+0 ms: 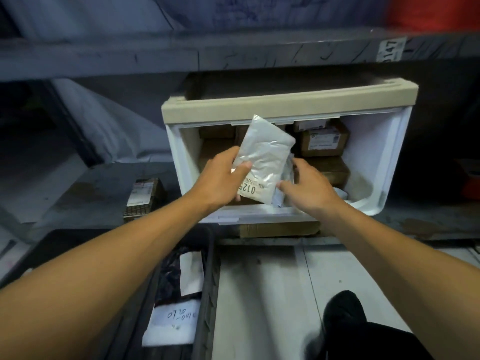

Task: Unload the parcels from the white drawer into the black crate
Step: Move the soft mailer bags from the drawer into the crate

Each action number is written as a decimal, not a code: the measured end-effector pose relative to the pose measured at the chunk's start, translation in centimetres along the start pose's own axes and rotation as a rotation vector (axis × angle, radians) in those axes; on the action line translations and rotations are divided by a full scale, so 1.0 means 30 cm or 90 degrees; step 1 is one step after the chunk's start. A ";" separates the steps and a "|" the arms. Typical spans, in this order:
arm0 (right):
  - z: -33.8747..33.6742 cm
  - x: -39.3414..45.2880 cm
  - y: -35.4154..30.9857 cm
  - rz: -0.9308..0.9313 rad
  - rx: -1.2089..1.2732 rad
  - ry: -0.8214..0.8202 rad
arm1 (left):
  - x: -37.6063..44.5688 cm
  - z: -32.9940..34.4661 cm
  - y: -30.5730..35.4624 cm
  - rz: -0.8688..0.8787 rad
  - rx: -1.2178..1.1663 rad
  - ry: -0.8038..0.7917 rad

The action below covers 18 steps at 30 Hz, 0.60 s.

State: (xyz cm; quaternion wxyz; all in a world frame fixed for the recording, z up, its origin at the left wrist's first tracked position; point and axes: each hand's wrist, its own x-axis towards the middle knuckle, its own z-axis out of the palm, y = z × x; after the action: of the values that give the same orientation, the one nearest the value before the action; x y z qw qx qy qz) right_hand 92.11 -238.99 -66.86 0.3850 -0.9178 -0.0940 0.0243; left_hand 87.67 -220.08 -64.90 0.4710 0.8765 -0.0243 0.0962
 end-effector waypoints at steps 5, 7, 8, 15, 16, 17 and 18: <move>-0.019 -0.053 -0.105 0.094 0.388 -0.106 | -0.084 -0.110 -0.006 -0.105 -0.191 -0.051; -0.013 -0.075 -0.143 0.078 0.448 -0.113 | -0.109 -0.136 -0.026 -0.150 -0.258 -0.050; -0.003 -0.085 -0.154 0.069 0.453 -0.106 | -0.120 -0.142 -0.035 -0.167 -0.265 -0.037; 0.093 -0.126 -0.203 0.006 0.362 -0.034 | -0.197 -0.155 -0.060 -0.141 0.048 0.159; 0.101 -0.128 -0.218 -0.015 0.370 -0.038 | -0.201 -0.152 -0.054 -0.120 -0.021 0.143; 0.109 -0.138 -0.236 -0.039 0.378 -0.043 | -0.203 -0.146 -0.040 -0.117 -0.107 0.118; 0.120 -0.146 -0.254 -0.063 0.378 -0.049 | -0.205 -0.140 -0.026 -0.124 -0.184 0.092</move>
State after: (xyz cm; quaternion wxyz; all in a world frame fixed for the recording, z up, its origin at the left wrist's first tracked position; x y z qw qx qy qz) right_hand 86.21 -232.09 -64.10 0.6333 -0.7580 -0.1414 0.0665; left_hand 81.13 -216.44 -64.46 0.5998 0.7886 0.0813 0.1084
